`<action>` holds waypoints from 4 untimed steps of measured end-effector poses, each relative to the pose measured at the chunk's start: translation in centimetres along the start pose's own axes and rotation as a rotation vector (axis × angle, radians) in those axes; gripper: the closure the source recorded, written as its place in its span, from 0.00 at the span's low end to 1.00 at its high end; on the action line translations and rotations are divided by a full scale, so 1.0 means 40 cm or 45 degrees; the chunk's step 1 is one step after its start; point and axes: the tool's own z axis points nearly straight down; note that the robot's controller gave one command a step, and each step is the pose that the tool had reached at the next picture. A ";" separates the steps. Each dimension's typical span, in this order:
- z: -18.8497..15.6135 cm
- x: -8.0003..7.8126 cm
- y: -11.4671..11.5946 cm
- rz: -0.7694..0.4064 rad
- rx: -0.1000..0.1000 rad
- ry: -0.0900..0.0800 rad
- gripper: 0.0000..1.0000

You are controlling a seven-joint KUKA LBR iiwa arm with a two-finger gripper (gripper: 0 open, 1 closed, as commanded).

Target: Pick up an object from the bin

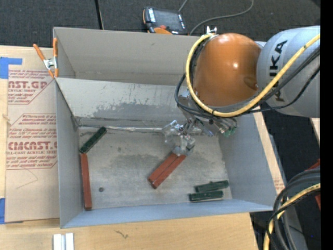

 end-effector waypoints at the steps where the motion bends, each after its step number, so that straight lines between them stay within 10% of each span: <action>1: 0.012 0.004 0.001 0.001 -0.006 0.008 0.00; 2: 0.353 0.069 -0.087 -0.093 -0.013 0.017 0.00; 3: 0.340 0.063 -0.088 -0.094 -0.008 0.010 1.00; 4: -0.002 0.057 -0.131 -0.131 0.002 0.002 1.00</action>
Offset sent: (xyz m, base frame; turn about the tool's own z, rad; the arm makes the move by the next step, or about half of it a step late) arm 0.0000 0.0000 0.0000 0.0000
